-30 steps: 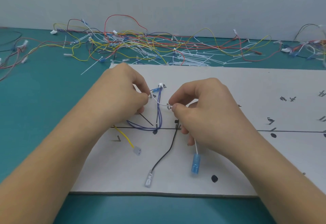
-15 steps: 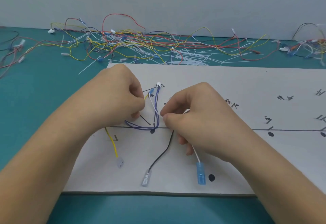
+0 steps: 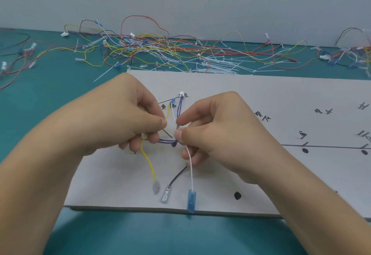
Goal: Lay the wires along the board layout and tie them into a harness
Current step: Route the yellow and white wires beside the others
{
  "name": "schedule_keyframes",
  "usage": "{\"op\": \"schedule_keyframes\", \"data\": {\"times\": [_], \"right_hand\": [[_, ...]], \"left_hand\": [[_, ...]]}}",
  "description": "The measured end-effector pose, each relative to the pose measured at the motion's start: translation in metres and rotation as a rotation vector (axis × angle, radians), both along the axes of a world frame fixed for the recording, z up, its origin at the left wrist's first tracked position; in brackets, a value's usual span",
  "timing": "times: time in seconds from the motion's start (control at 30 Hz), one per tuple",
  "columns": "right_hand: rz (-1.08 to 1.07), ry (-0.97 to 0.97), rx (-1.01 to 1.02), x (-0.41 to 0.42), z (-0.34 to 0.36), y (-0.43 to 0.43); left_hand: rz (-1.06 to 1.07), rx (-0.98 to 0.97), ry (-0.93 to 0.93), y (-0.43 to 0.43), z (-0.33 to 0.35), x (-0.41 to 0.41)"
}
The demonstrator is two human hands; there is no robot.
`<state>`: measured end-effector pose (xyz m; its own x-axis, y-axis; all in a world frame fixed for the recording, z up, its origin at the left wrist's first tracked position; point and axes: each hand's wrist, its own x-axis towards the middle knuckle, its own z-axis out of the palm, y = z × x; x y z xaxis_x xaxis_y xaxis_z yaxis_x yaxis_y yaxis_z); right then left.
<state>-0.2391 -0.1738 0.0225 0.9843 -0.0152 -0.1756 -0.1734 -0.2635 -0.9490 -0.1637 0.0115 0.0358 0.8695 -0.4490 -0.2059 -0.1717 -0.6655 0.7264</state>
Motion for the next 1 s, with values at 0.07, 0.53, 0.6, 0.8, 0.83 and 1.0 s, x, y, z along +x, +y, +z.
{"op": "schedule_keyframes", "data": {"times": [0.07, 0.53, 0.6, 0.8, 0.83, 1.0], "right_hand": [[0.002, 0.005, -0.068, 0.000, 0.000, -0.004], [0.127, 0.063, -0.240, -0.002, -0.006, 0.001], [0.136, 0.066, -0.236, -0.003, -0.005, 0.002], [0.117, 0.097, -0.153, -0.004, -0.002, 0.004], [0.123, 0.101, -0.150, -0.005, -0.002, 0.003], [0.135, 0.106, -0.117, -0.003, -0.002, 0.003]], "left_hand": [[0.040, -0.089, 0.033, 0.002, -0.004, -0.007], [0.178, -0.431, 0.210, -0.004, -0.016, -0.052], [0.171, -0.438, 0.200, -0.005, -0.017, -0.056], [0.184, -0.314, 0.105, -0.002, -0.026, -0.063], [0.190, -0.313, 0.084, -0.002, -0.028, -0.065], [0.239, -0.224, 0.037, -0.005, -0.031, -0.070]]}}
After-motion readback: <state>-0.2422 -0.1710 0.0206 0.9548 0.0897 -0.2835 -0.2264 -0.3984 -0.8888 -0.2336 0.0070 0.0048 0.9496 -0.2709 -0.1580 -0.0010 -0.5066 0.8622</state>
